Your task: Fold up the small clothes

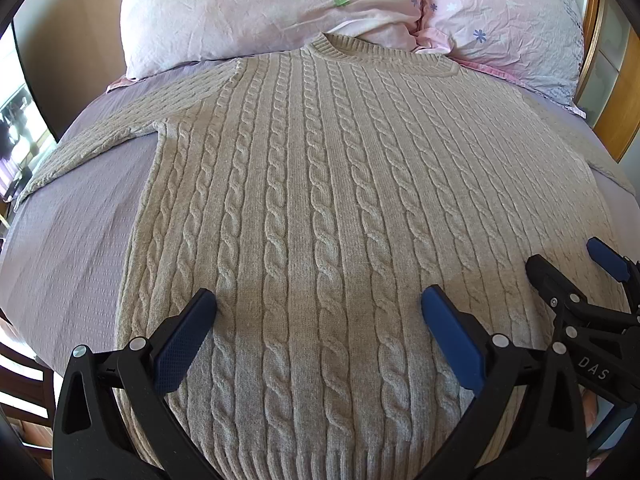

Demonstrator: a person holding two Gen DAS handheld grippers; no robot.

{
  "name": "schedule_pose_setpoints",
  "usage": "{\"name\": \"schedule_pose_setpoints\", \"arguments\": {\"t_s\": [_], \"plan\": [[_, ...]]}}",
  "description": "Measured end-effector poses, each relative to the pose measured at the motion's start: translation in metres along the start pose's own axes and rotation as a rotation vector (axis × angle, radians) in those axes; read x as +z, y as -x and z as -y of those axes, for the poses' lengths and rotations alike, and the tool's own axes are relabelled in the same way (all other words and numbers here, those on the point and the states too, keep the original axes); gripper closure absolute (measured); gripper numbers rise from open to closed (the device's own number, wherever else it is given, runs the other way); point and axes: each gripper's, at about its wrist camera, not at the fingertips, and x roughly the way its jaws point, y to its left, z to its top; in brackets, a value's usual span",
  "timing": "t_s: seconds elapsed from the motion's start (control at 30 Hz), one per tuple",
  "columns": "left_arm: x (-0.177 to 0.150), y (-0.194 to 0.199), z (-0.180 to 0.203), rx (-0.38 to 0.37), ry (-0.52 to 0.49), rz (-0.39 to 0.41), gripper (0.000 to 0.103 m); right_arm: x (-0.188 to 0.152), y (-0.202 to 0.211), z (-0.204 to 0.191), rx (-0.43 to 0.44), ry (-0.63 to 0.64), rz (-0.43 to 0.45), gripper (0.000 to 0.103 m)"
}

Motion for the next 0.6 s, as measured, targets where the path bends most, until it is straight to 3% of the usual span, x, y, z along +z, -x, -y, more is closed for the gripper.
{"name": "schedule_pose_setpoints", "arguments": {"t_s": [0.6], "plan": [[0.0000, 0.0001, 0.0000, 0.000, 0.000, 0.001, 0.001, 0.0023, 0.0007, -0.0004, 0.000, 0.001, -0.001, 0.002]]}}
